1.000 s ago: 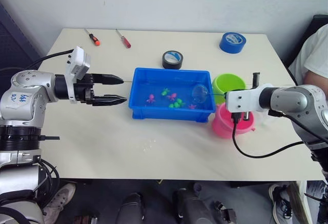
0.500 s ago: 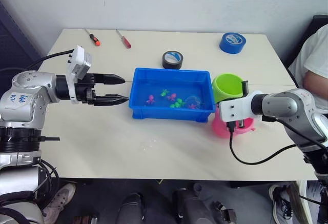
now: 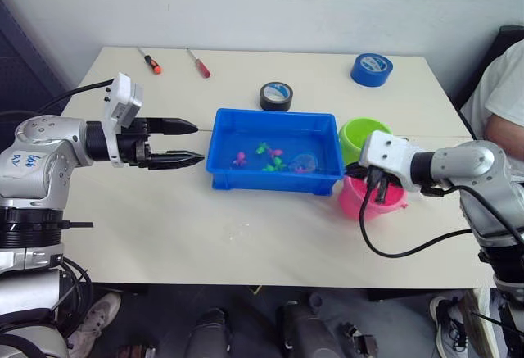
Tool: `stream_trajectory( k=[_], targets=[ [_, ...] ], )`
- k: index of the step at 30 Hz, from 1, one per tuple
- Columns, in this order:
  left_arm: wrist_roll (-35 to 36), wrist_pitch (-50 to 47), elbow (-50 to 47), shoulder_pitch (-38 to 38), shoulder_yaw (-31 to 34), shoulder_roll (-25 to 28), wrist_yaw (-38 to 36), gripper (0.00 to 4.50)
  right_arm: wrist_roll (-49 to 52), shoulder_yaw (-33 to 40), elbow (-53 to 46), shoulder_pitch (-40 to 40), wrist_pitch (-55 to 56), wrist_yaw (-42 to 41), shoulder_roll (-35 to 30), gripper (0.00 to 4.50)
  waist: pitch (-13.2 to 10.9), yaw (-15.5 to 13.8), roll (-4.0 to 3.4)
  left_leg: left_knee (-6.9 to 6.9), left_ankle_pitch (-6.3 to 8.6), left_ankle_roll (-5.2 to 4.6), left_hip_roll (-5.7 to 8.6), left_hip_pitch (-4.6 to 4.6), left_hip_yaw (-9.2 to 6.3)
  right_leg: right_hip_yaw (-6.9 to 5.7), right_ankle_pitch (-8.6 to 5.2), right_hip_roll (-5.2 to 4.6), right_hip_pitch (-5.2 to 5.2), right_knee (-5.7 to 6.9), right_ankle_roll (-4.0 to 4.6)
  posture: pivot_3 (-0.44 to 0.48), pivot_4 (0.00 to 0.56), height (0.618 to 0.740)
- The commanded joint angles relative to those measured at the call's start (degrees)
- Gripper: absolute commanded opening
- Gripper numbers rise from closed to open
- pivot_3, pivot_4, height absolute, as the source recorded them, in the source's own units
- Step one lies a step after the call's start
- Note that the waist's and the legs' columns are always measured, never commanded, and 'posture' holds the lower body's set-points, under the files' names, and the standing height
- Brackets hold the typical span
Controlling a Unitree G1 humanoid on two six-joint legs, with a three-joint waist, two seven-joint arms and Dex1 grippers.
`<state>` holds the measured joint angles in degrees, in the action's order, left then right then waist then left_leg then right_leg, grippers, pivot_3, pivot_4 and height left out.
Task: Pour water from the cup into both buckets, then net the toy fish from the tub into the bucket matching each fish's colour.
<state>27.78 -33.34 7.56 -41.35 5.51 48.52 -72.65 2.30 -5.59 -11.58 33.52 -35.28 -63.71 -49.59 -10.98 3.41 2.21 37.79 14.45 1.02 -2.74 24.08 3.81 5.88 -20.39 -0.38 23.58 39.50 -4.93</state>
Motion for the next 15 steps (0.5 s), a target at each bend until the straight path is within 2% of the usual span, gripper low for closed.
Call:
stream_trajectory(
  k=[1,5,15],
  targets=[
    [0.7,0.1,-0.9,-0.9,1.1,1.0,-0.1,3.87,4.3,2.1,-2.9,1.4,-6.8,0.8,0.7,0.0,0.0,0.0,0.0,0.0,0.0,0.0,0.0,0.0,0.0,0.0,0.0,0.0,0.0,0.0,0.0,0.0,0.15,0.734],
    [0.7,0.1,-0.4,-0.9,1.1,1.1,-0.3,3.87,6.2,2.9,-1.8,2.9,-12.3,5.0,3.7,0.0,0.0,0.0,0.0,0.0,0.0,-0.01,0.01,0.01,0.01,0.02,0.0,0.01,0.01,-0.01,0.0,0.0,0.15,0.734],
    [0.2,1.4,2.4,-1.0,1.3,1.1,-0.8,3.87,11.0,5.8,-1.0,5.9,-16.2,11.5,8.4,0.0,0.0,-0.1,0.0,-0.01,0.01,-0.01,0.0,0.02,0.01,0.02,0.0,0.02,0.02,-0.01,0.01,0.0,0.15,0.734]
  ],
)
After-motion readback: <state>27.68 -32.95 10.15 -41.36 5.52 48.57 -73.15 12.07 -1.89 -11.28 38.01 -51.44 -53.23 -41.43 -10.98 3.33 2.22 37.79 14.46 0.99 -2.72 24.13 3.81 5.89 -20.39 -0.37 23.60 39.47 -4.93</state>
